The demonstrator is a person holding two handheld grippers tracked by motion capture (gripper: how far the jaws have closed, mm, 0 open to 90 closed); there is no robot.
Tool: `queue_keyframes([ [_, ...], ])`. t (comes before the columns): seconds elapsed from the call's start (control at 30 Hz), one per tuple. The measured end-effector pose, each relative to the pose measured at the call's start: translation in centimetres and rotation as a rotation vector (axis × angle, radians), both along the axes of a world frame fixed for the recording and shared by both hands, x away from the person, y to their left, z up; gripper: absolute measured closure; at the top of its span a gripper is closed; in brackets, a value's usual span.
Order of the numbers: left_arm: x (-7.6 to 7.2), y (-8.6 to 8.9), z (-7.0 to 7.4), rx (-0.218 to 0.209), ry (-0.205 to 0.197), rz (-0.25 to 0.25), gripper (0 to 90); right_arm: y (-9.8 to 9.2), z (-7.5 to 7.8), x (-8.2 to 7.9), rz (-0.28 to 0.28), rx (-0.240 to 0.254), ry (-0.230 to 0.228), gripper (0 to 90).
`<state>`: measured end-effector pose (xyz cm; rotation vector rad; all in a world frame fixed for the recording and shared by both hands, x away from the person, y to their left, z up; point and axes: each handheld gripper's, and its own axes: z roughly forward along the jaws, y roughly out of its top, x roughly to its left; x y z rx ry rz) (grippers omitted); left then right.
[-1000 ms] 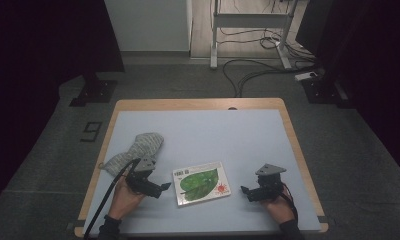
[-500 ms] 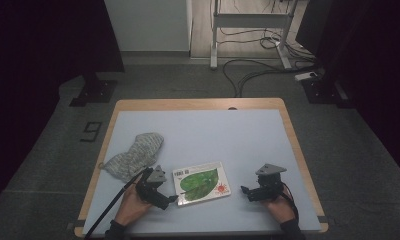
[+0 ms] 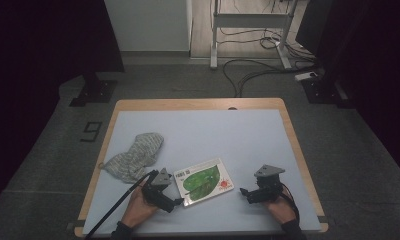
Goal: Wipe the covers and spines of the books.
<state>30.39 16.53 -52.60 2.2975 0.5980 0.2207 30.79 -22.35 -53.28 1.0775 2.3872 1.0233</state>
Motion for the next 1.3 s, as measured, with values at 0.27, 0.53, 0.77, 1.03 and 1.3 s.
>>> queue_keyframes([
  [0.27, -0.1, -0.9, -0.1, 0.004, 0.016, -0.008, 0.0, 0.1, 0.6, 0.8, 0.014, 0.021, 0.009, 1.7],
  [0.53, -0.2, -1.2, -0.2, 0.009, 0.028, -0.014, 0.0, 1.5, 1.5, 2.0, 0.062, 0.014, 0.016, 3.0],
  [0.77, -0.3, -1.3, -0.2, 0.010, 0.028, -0.007, 0.0, 3.5, 2.2, 3.4, 0.118, 0.000, 0.024, 3.1],
  [1.03, -0.2, -1.3, -0.2, 0.010, 0.036, 0.000, 0.0, 5.6, 2.3, 5.1, 0.159, -0.002, 0.046, 3.7],
  [1.3, 0.0, -1.2, -0.2, 0.017, 0.059, 0.008, 0.0, 7.3, 1.5, 6.5, 0.191, 0.006, 0.087, 3.7],
])
